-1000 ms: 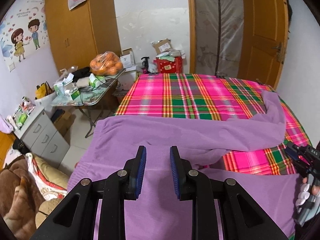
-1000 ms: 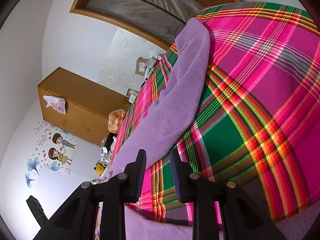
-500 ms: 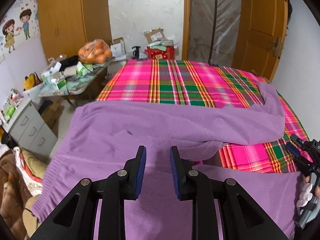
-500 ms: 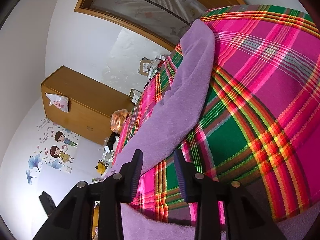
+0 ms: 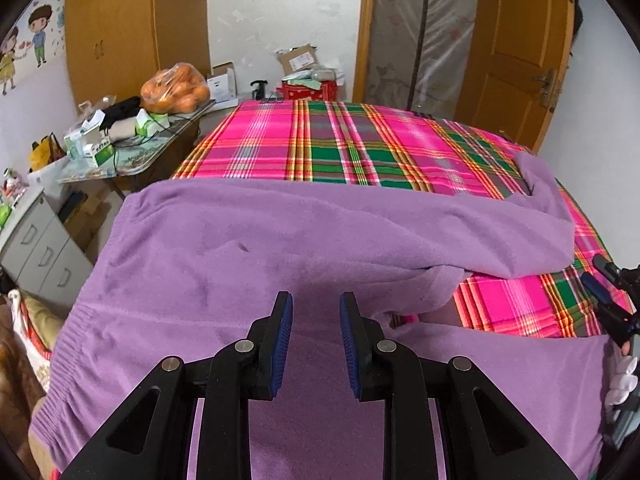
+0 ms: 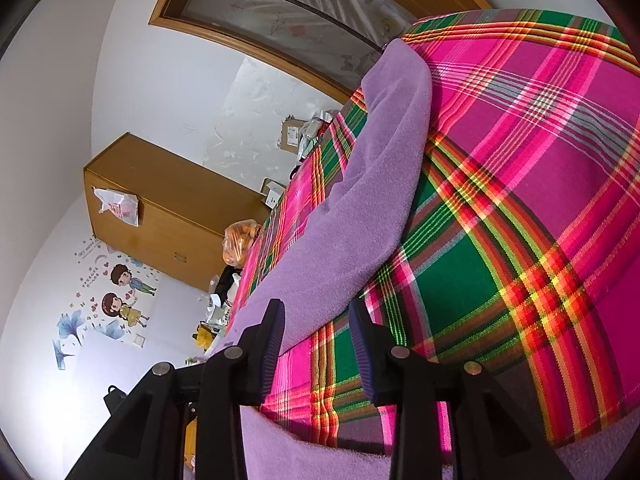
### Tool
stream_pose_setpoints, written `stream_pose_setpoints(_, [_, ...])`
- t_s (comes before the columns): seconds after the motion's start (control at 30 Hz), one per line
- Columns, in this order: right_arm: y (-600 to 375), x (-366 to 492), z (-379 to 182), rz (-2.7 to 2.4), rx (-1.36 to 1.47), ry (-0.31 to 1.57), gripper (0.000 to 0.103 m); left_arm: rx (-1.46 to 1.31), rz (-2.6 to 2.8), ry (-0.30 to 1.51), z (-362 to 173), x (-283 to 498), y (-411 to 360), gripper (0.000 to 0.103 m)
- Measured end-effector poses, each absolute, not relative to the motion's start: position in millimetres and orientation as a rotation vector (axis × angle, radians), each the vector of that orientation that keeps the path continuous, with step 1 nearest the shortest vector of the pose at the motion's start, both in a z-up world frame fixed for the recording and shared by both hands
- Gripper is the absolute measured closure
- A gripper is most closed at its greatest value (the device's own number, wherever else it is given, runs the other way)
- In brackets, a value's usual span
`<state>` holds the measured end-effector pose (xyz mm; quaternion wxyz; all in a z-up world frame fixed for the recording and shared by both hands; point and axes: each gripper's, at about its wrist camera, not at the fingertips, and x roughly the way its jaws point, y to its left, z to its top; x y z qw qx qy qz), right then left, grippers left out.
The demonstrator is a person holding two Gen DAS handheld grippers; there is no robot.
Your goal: Fold clothes
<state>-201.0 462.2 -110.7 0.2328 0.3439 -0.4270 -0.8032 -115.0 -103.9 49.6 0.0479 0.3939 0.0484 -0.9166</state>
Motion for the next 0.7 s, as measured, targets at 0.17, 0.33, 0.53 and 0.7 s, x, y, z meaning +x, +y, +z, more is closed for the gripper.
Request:
stream_pose_setpoints(0.17, [463,-202,-111,-2.200,0.939,-1.177,0.069,1.178,-2.836,0.159,64,-123,-108,0.078])
stream_pose_setpoints(0.33, [464,-202,-112,-2.192,0.931,-1.175,0.067,1.152,-2.935,0.167,69,-129,-101,0.078])
stream_pose_setpoints(0.53, [463,-204,-111,-2.186,0.920,-1.164,0.065,1.196,-3.023,0.224,58,-125,-98,0.078])
stream_pose_setpoints(0.7, [456,-204,-107,-2.239,0.956,-1.110,0.066,1.204,-3.069,0.255,64,-115,-124,0.078])
